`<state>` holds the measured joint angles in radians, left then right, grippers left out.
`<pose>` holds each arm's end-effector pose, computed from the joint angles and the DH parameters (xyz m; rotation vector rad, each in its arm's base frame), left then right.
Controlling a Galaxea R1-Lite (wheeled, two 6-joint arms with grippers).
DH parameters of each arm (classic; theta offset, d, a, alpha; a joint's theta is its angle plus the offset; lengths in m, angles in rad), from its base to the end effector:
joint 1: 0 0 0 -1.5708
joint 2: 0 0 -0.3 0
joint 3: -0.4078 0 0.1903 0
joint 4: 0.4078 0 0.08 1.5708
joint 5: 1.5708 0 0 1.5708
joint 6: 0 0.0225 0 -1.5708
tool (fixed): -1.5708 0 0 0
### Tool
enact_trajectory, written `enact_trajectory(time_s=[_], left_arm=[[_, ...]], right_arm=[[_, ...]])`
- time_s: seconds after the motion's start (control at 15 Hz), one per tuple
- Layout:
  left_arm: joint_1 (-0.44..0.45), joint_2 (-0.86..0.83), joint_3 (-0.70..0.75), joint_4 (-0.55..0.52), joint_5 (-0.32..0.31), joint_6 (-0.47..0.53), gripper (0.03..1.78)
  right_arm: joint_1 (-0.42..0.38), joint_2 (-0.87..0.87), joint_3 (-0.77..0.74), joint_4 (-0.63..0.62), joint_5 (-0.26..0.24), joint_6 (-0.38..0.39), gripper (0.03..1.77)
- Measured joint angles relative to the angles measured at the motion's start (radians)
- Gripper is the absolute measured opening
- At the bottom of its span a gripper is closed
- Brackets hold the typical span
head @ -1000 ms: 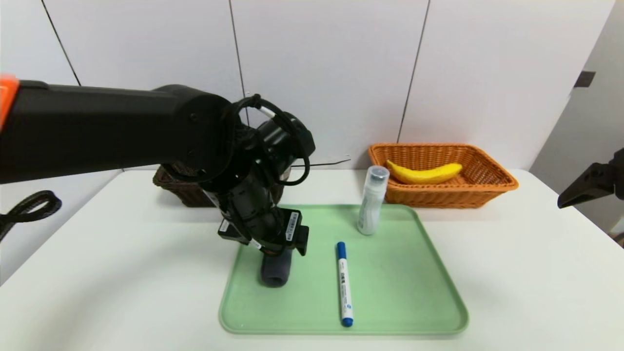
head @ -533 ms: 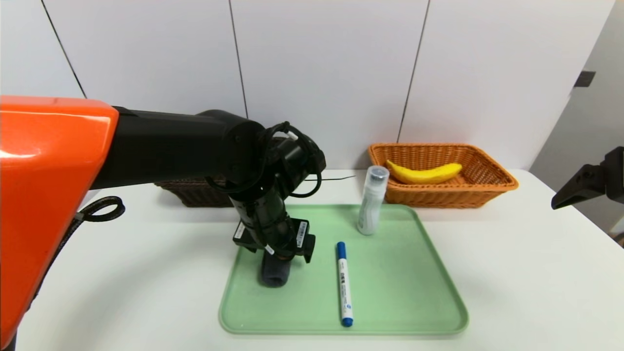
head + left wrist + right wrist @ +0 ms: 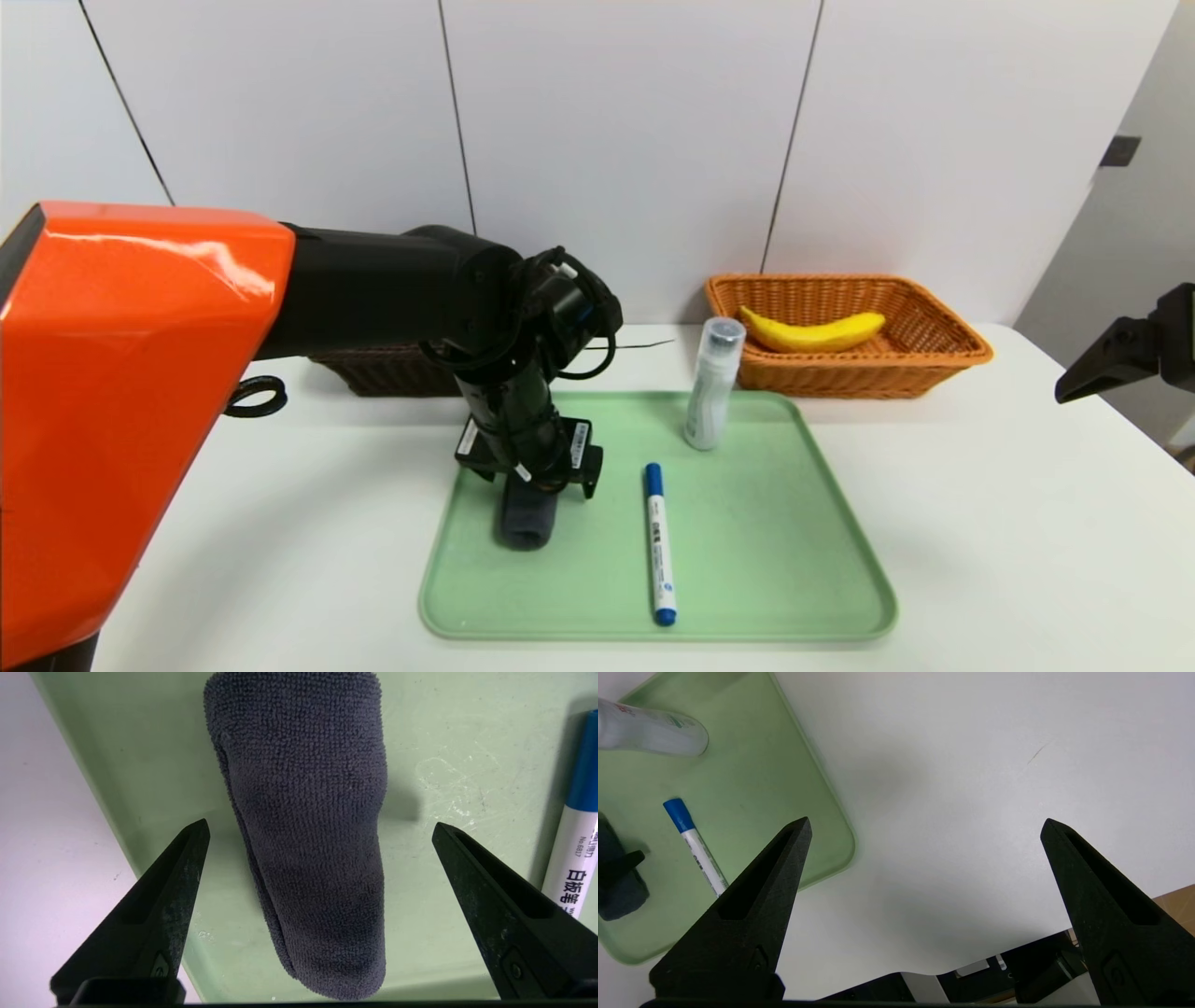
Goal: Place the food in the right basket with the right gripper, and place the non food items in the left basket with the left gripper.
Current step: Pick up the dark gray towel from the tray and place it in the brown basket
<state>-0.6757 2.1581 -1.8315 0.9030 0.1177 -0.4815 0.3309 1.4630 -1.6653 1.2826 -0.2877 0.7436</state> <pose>0.3061 -0.2420 0.1687 0.0623 1.2162 -0.1954 0.1643 0.0497 0.3177 0.3482 0.9735 -0.3378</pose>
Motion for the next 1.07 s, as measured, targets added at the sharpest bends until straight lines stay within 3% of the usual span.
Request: enact_trajectory(time_s=[0.07, 0.33, 0.53, 0.67, 1.07], left_arm=[[0.001, 0.003, -0.003, 0.000, 0.000, 0.000, 1.69], [0.003, 0.018, -0.019, -0.005, -0.009, -0.041, 1.09], [0.004, 0.027, -0.016, -0.001, -0.022, -0.043, 0.78], [0.004, 0.029, -0.016, 0.000, -0.023, -0.044, 0.33], [-0.008, -0.057, -0.020, 0.003, -0.040, -0.037, 0.33]], right_arm=[[0.000, -0.001, 0.002, 0.000, 0.001, 0.002, 1.70], [0.002, -0.006, 0.004, 0.000, 0.002, -0.001, 1.70], [0.006, -0.011, 0.004, 0.000, 0.003, 0.000, 1.70], [0.010, -0.013, 0.004, 0.000, 0.002, 0.001, 1.70], [0.010, -0.022, 0.004, 0.000, 0.003, 0.003, 1.70]])
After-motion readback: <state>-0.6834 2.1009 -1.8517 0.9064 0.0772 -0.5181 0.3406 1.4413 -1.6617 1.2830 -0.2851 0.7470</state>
